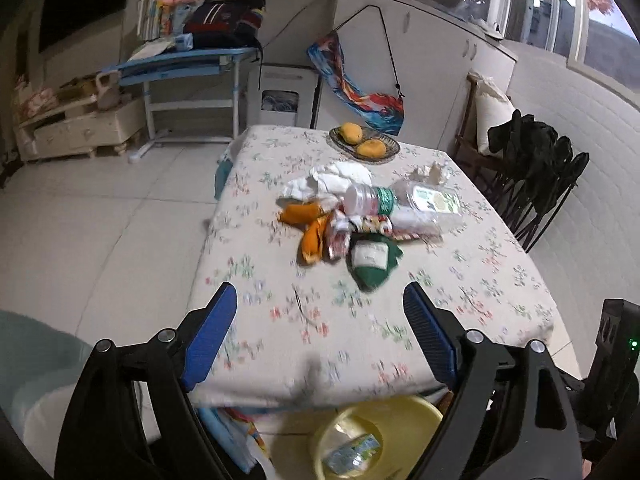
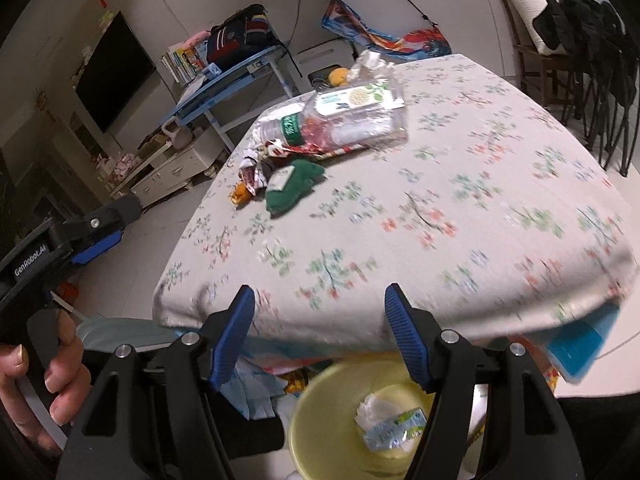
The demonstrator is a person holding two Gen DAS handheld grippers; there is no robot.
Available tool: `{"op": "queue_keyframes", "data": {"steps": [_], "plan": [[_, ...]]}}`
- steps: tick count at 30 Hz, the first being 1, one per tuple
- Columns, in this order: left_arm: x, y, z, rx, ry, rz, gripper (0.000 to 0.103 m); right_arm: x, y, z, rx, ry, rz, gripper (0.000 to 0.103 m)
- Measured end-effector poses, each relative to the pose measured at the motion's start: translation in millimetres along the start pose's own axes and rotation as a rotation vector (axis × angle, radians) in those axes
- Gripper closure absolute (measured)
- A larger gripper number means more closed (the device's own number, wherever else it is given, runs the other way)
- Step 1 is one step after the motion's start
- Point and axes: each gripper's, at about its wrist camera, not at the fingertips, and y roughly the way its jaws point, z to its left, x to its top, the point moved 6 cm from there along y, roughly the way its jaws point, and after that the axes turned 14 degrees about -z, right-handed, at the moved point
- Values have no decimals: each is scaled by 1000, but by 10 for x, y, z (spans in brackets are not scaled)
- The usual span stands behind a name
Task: Collect trash
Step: 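Grasp the white tissue with the left tool while the right tool grasps the green cloth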
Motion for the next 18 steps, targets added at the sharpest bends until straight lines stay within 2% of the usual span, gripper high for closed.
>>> {"op": "queue_keyframes", "data": {"steps": [7, 13, 18], "plan": [[141, 419, -51, -31, 85, 42, 21, 142, 418, 147, 7, -18, 12, 38], [384, 749, 209, 0, 14, 37, 21, 288, 765, 251, 15, 4, 8, 38], [488, 1137, 288, 5, -2, 60, 21, 374, 1005, 255, 6, 24, 17, 38]]}}
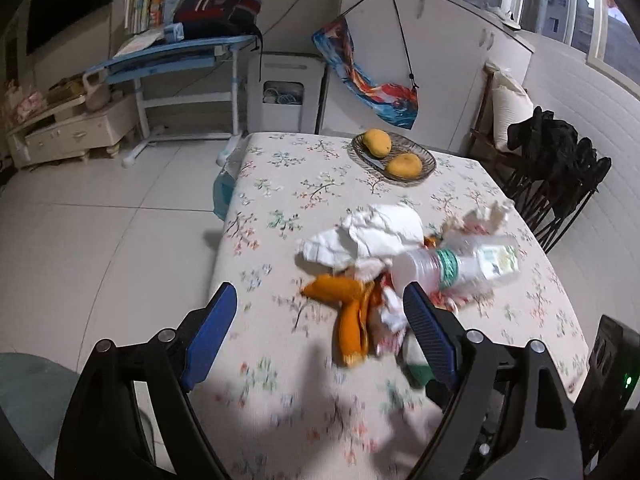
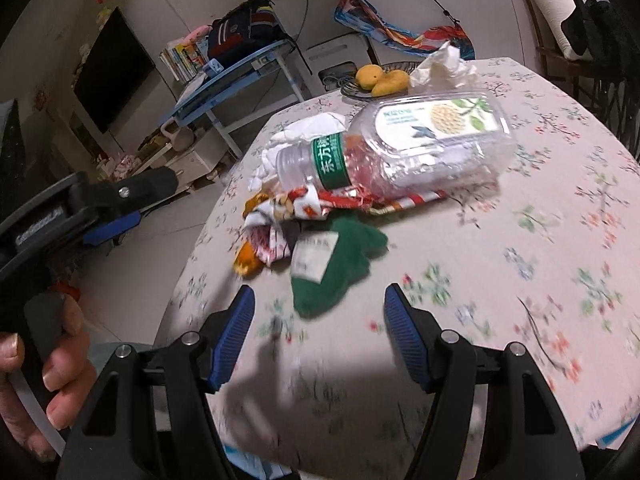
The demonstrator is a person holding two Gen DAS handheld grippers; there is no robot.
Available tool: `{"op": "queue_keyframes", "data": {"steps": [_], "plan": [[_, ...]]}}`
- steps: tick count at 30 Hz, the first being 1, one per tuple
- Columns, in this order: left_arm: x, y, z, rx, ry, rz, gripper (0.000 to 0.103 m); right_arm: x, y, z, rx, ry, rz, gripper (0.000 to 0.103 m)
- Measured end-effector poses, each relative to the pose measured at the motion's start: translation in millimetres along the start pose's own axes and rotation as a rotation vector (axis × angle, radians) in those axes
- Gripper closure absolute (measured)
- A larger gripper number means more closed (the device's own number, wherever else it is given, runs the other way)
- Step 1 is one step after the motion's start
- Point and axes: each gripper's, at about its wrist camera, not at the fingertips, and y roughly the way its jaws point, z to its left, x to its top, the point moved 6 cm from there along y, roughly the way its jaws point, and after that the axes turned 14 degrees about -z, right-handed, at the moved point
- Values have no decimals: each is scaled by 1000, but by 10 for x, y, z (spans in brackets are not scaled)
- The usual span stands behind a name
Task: Collect trash
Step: 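Grasp the white tissue with the left tool while the right tool grasps the green cloth, then carry the tissue with the left tool while the right tool carries the green cloth to the basin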
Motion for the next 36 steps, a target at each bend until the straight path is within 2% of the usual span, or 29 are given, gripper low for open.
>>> {"op": "queue_keyframes", "data": {"steps": [7, 11, 13, 14, 15, 16, 17, 18, 20, 29, 36], "plan": [[158, 542, -205, -55, 40, 16, 21, 23, 132, -14, 1, 0, 21, 46], [202, 829, -347, -70, 85, 38, 21, 30, 135, -25, 20, -5, 34, 59], [200, 928, -401, -71, 106, 48, 21, 36, 124, -48, 35, 7, 41, 61], [193, 976, -425, -76, 110, 57, 25, 31, 110, -63, 42, 11, 45, 62], [180, 1025, -452, -90, 111, 79, 42, 28, 89, -78, 51, 19, 51, 64], [154, 1072, -467, -105, 111, 112, 51, 16, 69, -96, 57, 26, 56, 64], [138, 1091, -476, -112, 109, 126, 69, 5, 36, -118, 63, 34, 61, 65], [135, 1113, -471, -117, 102, 137, 76, -7, -4, -140, 67, 38, 65, 65], [161, 1104, -463, -120, 96, 134, 83, -23, -81, -182, 68, 41, 70, 65], [437, 797, -180, -174, -102, 64, 83, -117, -389, -408, 32, 68, 81, 65], [460, 444, -27, -217, -227, 16, 83, -146, -593, -458, 25, 79, 64, 65]]}}
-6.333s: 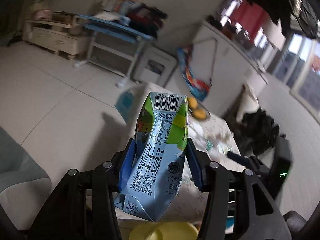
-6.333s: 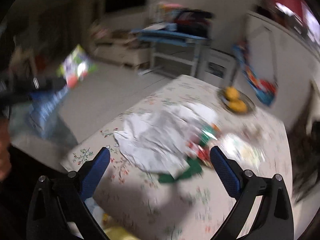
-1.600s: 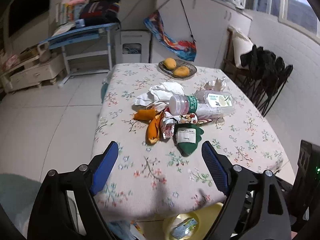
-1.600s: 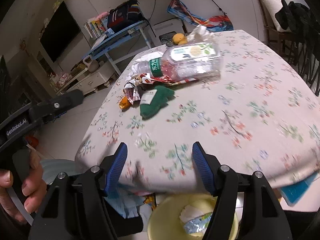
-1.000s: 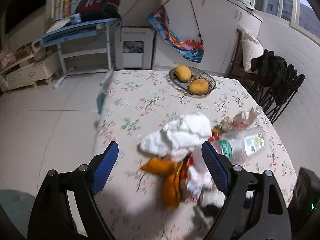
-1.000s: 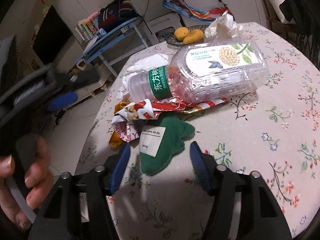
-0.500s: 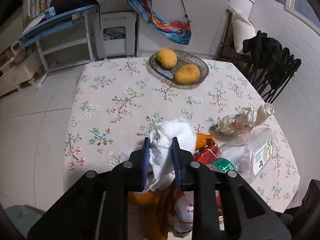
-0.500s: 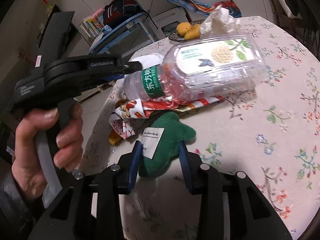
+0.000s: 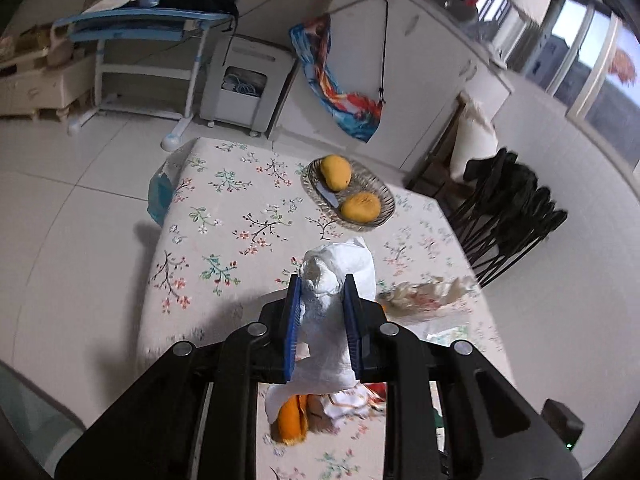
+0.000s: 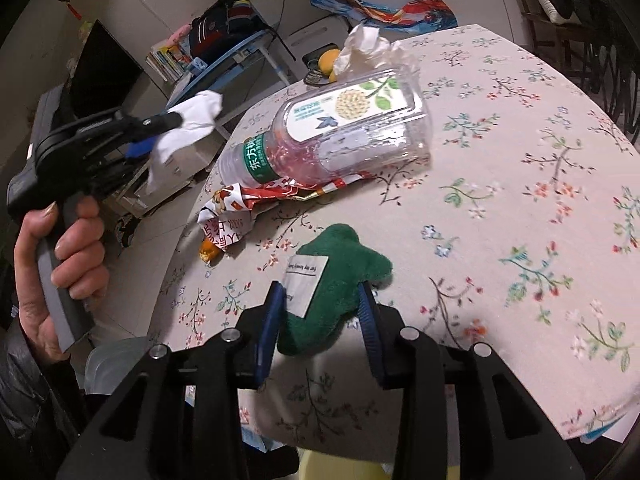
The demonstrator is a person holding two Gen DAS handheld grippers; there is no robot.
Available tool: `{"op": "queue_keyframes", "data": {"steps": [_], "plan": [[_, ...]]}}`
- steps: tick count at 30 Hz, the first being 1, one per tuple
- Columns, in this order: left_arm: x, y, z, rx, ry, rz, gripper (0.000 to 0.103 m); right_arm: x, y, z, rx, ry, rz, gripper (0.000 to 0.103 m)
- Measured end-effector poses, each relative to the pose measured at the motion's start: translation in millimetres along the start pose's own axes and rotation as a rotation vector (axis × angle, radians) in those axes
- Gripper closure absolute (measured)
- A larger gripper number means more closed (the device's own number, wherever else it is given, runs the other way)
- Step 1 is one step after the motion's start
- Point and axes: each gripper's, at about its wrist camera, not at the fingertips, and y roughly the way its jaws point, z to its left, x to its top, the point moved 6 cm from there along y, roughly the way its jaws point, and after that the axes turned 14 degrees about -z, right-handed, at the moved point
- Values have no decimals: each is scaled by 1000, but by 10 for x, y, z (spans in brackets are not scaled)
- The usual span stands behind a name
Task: Collect trash
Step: 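Carry the tissue with the left tool while the right tool carries the green cloth to the basin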
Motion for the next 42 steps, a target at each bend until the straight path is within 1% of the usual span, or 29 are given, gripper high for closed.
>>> {"op": "queue_keyframes", "data": {"steps": [4, 6, 8, 11, 13, 15, 21, 27, 30, 37, 42], "plan": [[-36, -198, 24, -47, -78, -18, 83, 75, -57, 6, 3, 4, -21, 65], [-71, -293, 43, -81, -136, -20, 83, 82, -95, -8, 1, 9, -31, 65], [-110, -373, 47, -81, -147, -23, 83, 92, -106, -17, 4, 19, -37, 65], [-187, -463, 29, -77, -137, -22, 83, 57, -188, -18, 14, 21, -49, 65], [-241, -522, 27, -104, -162, -15, 83, 40, -235, -18, 20, 23, -55, 65], [-290, -569, 17, -105, -169, -14, 83, 19, -304, -26, 24, 24, -62, 65], [-463, -692, -66, -91, -126, -11, 83, 24, -440, -17, 31, 34, -81, 65], [-711, -880, -329, -55, 12, -23, 83, -49, -531, 17, 40, 18, -77, 65], [-846, -978, -430, -43, 55, -27, 83, -96, -591, 46, 44, 3, -75, 65], [-1139, -1146, -545, -25, 109, -21, 83, -230, -733, 85, 55, -23, -55, 65], [-1313, -1264, -606, -10, 140, -21, 83, -423, -854, 93, 56, -47, -21, 65]]}}
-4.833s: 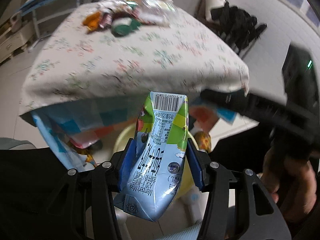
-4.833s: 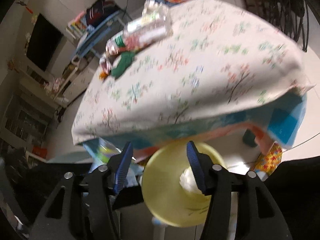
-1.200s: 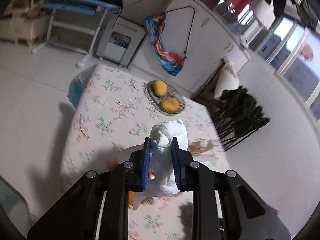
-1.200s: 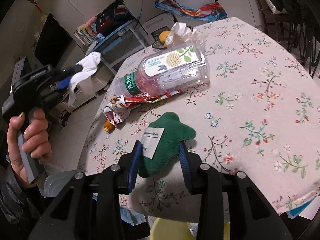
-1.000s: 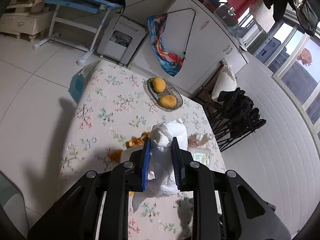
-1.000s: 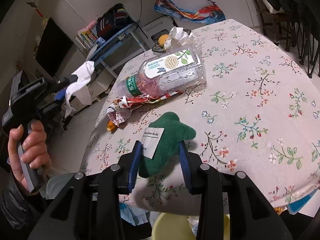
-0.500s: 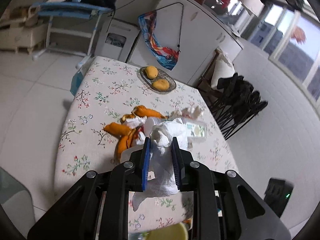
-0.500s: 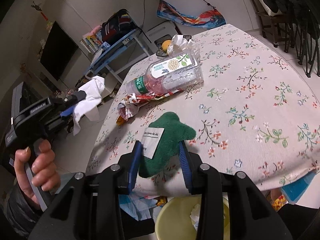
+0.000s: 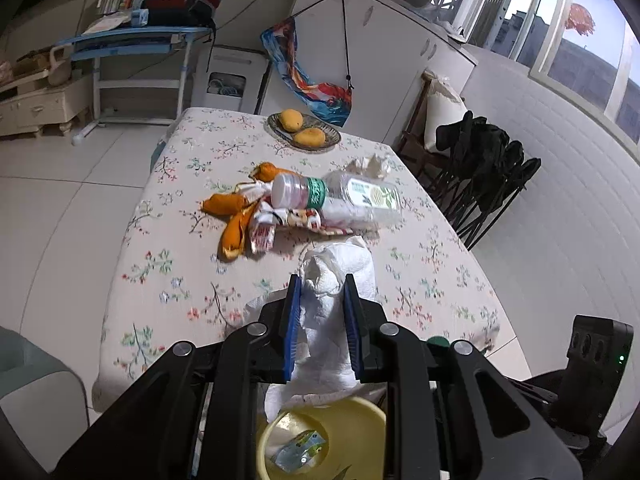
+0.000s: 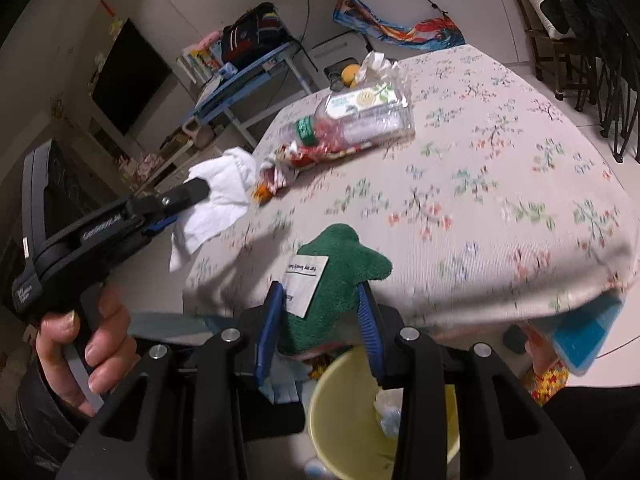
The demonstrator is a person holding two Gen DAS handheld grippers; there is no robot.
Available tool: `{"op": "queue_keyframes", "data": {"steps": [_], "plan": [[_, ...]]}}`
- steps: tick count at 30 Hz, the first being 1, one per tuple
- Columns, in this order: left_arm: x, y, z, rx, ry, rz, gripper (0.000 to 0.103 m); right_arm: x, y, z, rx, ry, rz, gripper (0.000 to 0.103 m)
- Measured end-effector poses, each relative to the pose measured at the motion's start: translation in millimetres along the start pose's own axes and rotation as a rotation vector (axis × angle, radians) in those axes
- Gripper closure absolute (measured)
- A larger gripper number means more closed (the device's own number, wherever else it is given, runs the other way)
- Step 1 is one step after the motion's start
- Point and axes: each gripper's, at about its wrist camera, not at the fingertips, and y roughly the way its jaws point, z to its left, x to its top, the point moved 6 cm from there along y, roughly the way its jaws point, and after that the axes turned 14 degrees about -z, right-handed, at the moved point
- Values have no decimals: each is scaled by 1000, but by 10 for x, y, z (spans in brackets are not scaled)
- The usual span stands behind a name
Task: Collect trash
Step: 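Carry the tissue with the left tool while the right tool carries the green cloth to the basin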
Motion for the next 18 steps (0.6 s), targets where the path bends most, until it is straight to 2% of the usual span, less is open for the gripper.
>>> {"op": "queue_keyframes", "data": {"steps": [18], "plan": [[-435, -413, -297, 19, 94, 3, 83, -432, -190, -23, -31, -39, 79, 65]]}}
